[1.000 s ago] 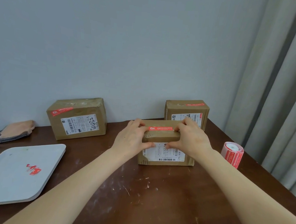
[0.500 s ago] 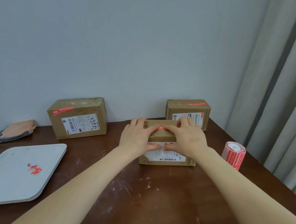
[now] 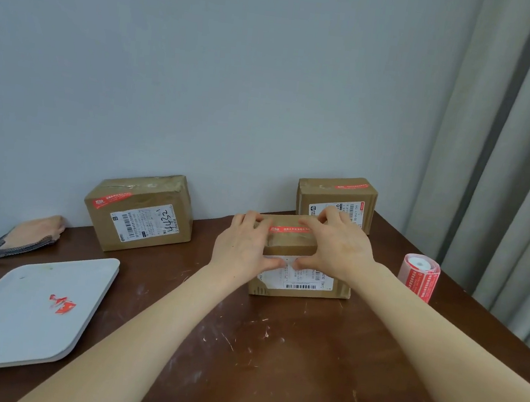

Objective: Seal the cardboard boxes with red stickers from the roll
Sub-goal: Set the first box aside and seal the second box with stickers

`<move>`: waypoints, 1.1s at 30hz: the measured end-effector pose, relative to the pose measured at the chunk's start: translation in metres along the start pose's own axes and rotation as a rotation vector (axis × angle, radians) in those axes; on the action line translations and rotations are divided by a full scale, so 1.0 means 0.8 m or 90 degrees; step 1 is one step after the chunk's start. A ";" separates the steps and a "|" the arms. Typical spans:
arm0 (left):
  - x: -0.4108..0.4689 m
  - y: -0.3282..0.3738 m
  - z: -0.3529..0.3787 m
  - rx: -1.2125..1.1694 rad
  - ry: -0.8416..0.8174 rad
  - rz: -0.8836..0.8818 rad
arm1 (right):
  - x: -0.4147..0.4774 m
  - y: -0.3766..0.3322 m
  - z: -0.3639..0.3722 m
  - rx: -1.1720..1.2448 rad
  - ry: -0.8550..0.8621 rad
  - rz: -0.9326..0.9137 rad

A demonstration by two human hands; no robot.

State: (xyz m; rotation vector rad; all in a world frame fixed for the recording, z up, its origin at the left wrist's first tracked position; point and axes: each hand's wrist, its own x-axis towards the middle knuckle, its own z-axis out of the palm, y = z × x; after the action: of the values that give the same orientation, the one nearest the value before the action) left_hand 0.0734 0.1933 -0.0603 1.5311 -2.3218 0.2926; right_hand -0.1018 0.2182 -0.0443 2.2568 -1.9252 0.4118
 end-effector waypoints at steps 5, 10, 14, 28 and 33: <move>-0.006 -0.002 0.003 0.003 0.000 0.029 | -0.002 -0.003 0.001 -0.028 -0.019 -0.038; -0.006 -0.007 0.001 -0.022 -0.004 0.011 | -0.002 0.004 -0.004 0.032 -0.023 0.000; -0.005 -0.010 -0.003 -0.024 -0.001 0.018 | -0.003 0.008 -0.005 0.056 -0.027 0.017; 0.001 -0.013 0.000 0.024 -0.030 0.012 | -0.003 0.014 0.002 0.057 -0.012 0.029; 0.002 -0.012 0.002 0.044 -0.038 0.004 | -0.002 0.010 0.004 0.035 -0.019 0.031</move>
State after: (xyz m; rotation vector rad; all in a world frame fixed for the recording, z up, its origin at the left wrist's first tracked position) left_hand 0.0812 0.1878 -0.0615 1.5866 -2.3861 0.3354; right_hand -0.1095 0.2176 -0.0486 2.2650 -2.0117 0.4450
